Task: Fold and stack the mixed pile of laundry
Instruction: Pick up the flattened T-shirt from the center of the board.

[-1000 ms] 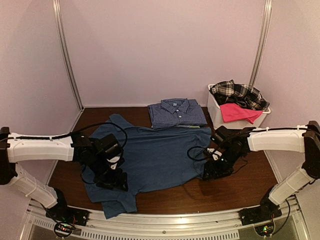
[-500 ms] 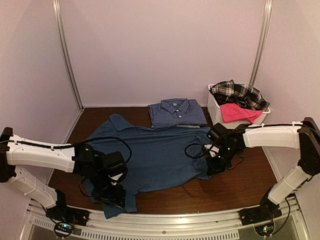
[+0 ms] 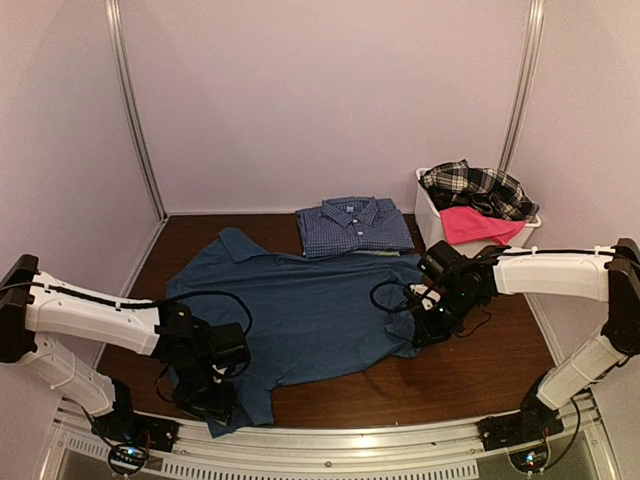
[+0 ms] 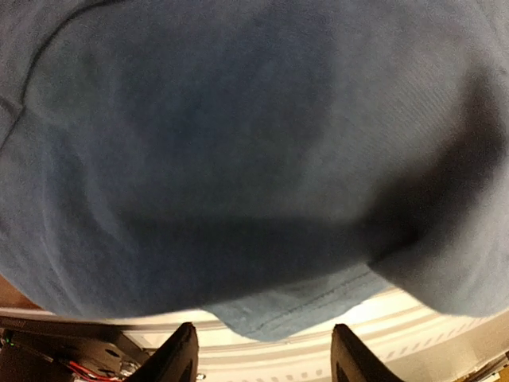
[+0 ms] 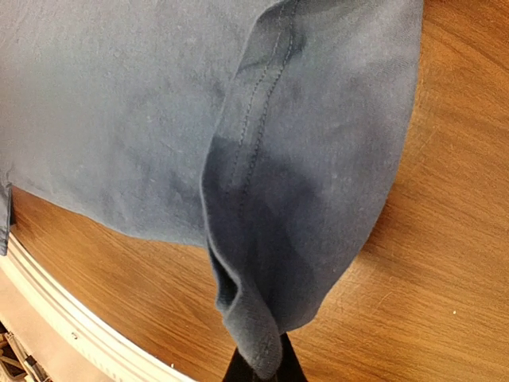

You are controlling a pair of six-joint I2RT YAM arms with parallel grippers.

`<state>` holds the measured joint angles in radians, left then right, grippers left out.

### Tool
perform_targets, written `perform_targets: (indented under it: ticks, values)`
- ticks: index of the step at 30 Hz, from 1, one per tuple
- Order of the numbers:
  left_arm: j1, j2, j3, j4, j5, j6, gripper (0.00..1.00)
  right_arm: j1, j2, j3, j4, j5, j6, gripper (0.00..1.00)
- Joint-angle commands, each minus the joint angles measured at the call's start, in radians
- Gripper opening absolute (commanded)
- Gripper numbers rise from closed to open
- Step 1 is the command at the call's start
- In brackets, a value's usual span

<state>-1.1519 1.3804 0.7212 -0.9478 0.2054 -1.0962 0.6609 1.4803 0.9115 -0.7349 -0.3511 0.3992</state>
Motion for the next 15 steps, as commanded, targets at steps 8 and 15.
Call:
perform_targets:
  ticks: [8, 15]
  values:
    - [-0.004, 0.071, -0.090, 0.141, -0.040, -0.035, 0.55, -0.023, -0.058, -0.005, -0.009, -0.050, 0.012, 0.00]
    - [-0.005, -0.051, -0.046, 0.087, -0.053, -0.059, 0.10, -0.031, -0.074, 0.001, -0.004, -0.087, 0.013, 0.00]
